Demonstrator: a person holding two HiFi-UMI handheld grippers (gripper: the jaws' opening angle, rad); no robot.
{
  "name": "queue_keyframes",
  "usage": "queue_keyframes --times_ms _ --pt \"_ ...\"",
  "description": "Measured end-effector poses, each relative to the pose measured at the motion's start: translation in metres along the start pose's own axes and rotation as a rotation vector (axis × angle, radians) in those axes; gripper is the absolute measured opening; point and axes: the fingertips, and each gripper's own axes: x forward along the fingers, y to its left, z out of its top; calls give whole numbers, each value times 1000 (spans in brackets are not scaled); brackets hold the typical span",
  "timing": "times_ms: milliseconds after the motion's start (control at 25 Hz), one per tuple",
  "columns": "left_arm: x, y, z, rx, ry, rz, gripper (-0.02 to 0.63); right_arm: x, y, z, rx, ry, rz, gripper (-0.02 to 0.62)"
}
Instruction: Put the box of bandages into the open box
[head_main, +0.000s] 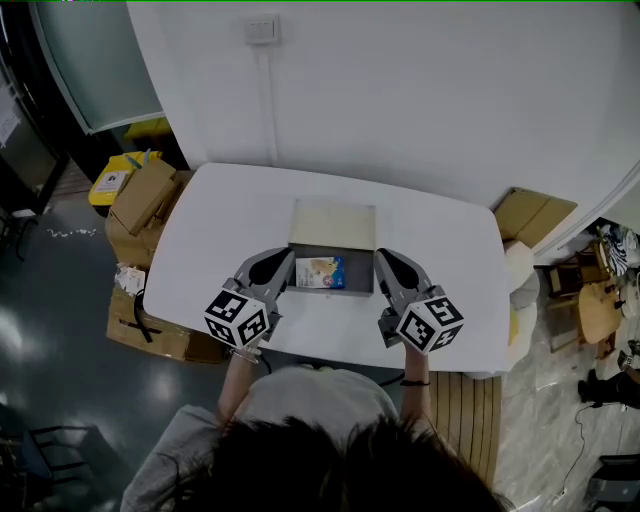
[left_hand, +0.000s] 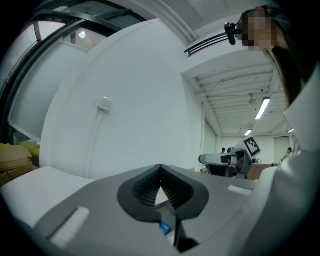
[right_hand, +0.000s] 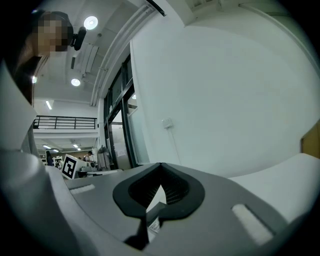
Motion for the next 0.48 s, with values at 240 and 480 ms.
queue_keyframes --times_ms 240,480 --pt "1 -2 0 -1 0 -1 -6 -4 -4 2 2 -8 -4 14" --pt "4 -5 -1 2 7 -11 -6 -5 -7 3 6 -12 -6 14"
